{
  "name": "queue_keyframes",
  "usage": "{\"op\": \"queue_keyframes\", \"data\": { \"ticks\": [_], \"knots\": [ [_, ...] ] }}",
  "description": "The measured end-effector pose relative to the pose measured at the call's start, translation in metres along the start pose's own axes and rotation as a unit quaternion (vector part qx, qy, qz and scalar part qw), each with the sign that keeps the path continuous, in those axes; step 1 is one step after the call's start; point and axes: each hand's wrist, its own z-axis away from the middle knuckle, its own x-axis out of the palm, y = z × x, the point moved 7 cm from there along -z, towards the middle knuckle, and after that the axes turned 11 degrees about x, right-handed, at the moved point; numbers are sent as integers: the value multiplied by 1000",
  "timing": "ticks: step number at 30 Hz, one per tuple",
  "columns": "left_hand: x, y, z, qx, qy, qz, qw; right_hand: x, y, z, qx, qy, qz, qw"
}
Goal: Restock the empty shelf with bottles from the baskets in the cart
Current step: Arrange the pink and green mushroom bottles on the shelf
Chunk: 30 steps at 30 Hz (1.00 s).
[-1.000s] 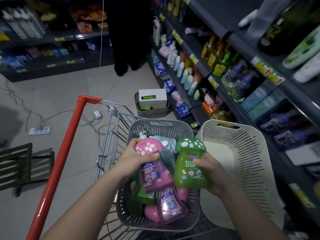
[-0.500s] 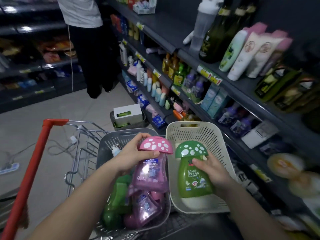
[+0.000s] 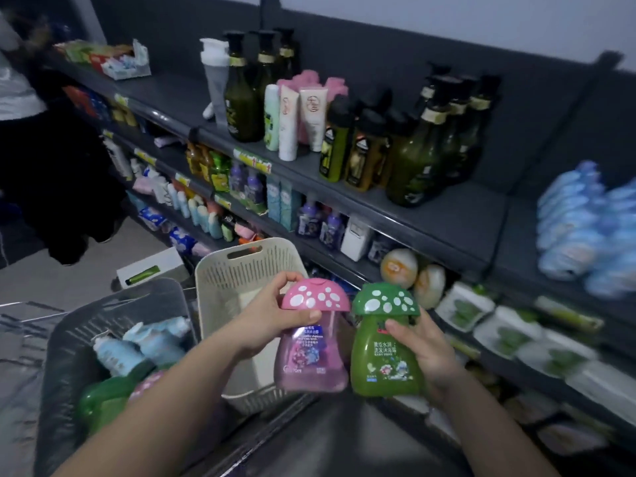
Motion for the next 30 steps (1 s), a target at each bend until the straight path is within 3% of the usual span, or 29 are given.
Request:
{"op": "queue_keyframes", "data": {
  "ticks": [8, 17, 30],
  "knots": [
    [162, 0, -21, 18, -78, 23, 997, -129, -26, 92, -41, 83, -32, 995],
    [289, -3, -49, -2, -174, 11, 985, -231, -32, 156, -65, 173, -83, 979],
    [458, 16, -130, 47, -309, 12, 950, -352, -85, 217, -170, 323, -157, 918]
  ]
}}
